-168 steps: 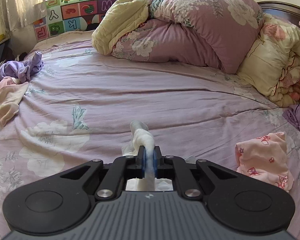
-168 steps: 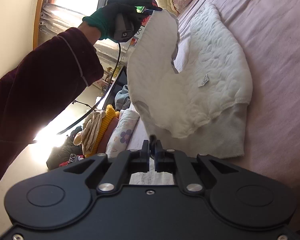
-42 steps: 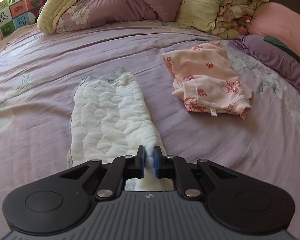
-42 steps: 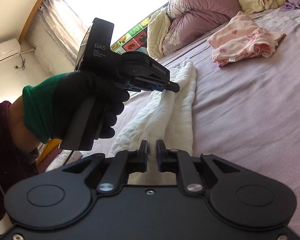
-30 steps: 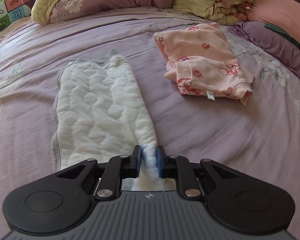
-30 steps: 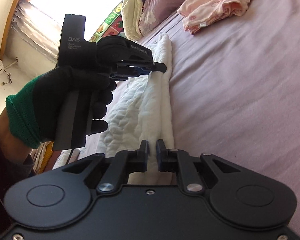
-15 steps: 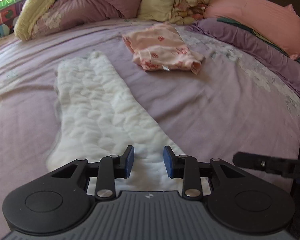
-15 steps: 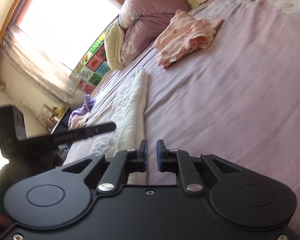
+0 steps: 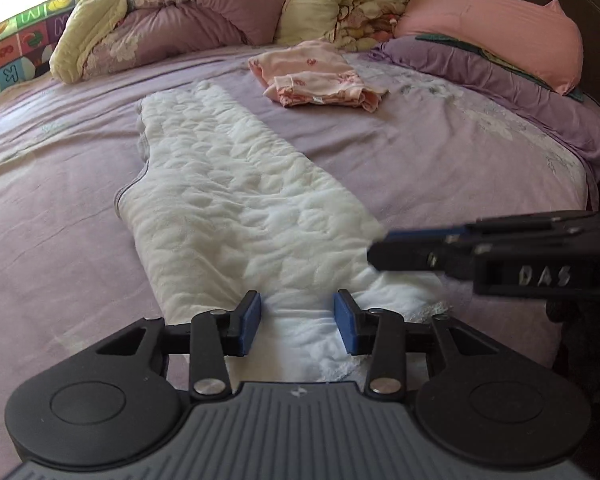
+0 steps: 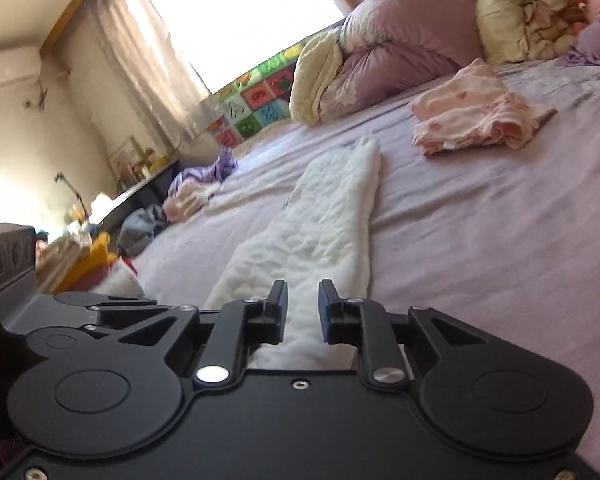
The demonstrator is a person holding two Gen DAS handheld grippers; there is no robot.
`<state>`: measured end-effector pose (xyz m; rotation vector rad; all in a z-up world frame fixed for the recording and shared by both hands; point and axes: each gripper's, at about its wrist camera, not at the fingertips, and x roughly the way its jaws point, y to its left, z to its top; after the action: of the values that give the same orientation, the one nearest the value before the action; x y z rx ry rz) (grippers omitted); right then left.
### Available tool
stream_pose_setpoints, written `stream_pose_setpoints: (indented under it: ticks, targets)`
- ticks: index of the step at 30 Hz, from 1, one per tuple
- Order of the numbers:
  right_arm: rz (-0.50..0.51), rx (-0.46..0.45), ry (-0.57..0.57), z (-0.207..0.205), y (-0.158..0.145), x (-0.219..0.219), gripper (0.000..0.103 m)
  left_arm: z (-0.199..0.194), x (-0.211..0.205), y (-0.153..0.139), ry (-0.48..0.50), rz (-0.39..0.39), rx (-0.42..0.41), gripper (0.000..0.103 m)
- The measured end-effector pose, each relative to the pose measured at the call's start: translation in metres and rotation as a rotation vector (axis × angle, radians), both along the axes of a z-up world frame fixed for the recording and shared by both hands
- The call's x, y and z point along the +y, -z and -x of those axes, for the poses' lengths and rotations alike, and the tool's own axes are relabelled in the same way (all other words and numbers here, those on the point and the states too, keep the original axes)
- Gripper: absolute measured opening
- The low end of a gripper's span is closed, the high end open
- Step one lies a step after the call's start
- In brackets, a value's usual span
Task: Fold clothes
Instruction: 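Open both tools and move them to the grey cuff end of the strip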
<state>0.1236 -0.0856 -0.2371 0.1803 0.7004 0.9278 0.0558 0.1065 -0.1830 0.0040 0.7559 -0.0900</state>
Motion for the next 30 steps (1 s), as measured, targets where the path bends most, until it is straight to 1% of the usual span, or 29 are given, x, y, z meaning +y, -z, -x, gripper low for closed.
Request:
stream_pose_setpoints:
  ticks: [1, 3, 4, 7, 8, 10, 13, 14, 16, 17, 18, 19, 20, 22, 24, 25, 26, 27, 28, 29, 30]
  targets:
    - [0.034, -0.018, -0.001, 0.003, 0.003, 0.002, 0.016, 0.003, 0.005, -0.008, -0.009, 0.025, -0.015, 0.04]
    - [0.029, -0.067, 0.007, 0.01, -0.004, -0.005, 0.017, 0.01, 0.014, -0.024, -0.036, 0.045, -0.092, 0.04]
    - [0.011, -0.096, 0.011, 0.012, -0.008, -0.01, 0.017, 0.011, 0.019, -0.03, -0.042, 0.023, -0.115, 0.04]
    - [-0.011, -0.137, 0.023, 0.009, -0.02, -0.013, 0.017, 0.0, 0.034, -0.034, -0.03, -0.054, -0.124, 0.04]
    - [0.001, -0.16, 0.008, 0.004, -0.026, -0.007, 0.017, -0.006, 0.039, -0.034, -0.024, -0.075, -0.125, 0.04]
    - [0.049, -0.233, -0.051, -0.008, -0.04, 0.014, 0.017, -0.02, 0.051, -0.035, -0.017, -0.096, -0.126, 0.04]
    - [0.116, -0.309, -0.139, -0.04, -0.056, 0.048, 0.017, -0.039, 0.063, -0.035, 0.002, -0.088, -0.132, 0.04]
    - [0.133, -0.318, -0.166, -0.054, -0.06, 0.059, 0.017, -0.045, 0.067, -0.033, 0.005, -0.077, -0.136, 0.04]
    - [0.142, -0.317, -0.193, -0.083, -0.064, 0.075, 0.017, -0.058, 0.073, -0.022, 0.016, -0.047, -0.118, 0.04]
    - [0.15, -0.3, -0.204, -0.1, -0.061, 0.084, 0.017, -0.065, 0.075, -0.013, 0.022, -0.051, -0.085, 0.04]
    - [0.181, -0.256, -0.21, -0.115, -0.052, 0.092, 0.019, -0.07, 0.075, -0.004, 0.031, -0.055, -0.059, 0.04]
    - [0.231, -0.206, -0.206, -0.128, -0.039, 0.099, 0.02, -0.073, 0.075, 0.003, 0.043, -0.063, -0.048, 0.04]
    - [0.257, -0.175, -0.21, -0.137, -0.028, 0.102, 0.019, -0.075, 0.075, 0.007, 0.053, -0.063, -0.041, 0.04]
    - [0.249, -0.166, -0.236, -0.143, -0.013, 0.098, 0.019, -0.069, 0.081, -0.001, 0.059, -0.035, -0.06, 0.04]
    - [0.224, -0.198, -0.228, -0.136, -0.023, 0.089, 0.019, -0.058, 0.088, -0.013, 0.048, 0.025, -0.127, 0.04]
    - [0.191, -0.229, -0.218, -0.131, -0.031, 0.084, 0.019, -0.055, 0.091, -0.016, 0.039, 0.056, -0.148, 0.04]
    - [0.173, -0.258, -0.209, -0.128, -0.034, 0.081, 0.02, -0.058, 0.092, -0.011, 0.031, 0.069, -0.134, 0.04]
    - [0.211, -0.251, -0.212, -0.129, -0.031, 0.084, 0.022, -0.062, 0.088, -0.003, 0.042, 0.04, -0.106, 0.04]
    - [0.258, -0.229, -0.233, -0.132, -0.021, 0.088, 0.022, -0.066, 0.085, 0.006, 0.054, 0.011, -0.077, 0.041]
    - [0.266, -0.224, -0.249, -0.134, -0.012, 0.088, 0.022, -0.067, 0.083, 0.01, 0.064, -0.01, -0.061, 0.041]
    - [0.251, -0.232, -0.25, -0.135, -0.013, 0.085, 0.022, -0.061, 0.084, 0.002, 0.069, -0.012, -0.071, 0.042]
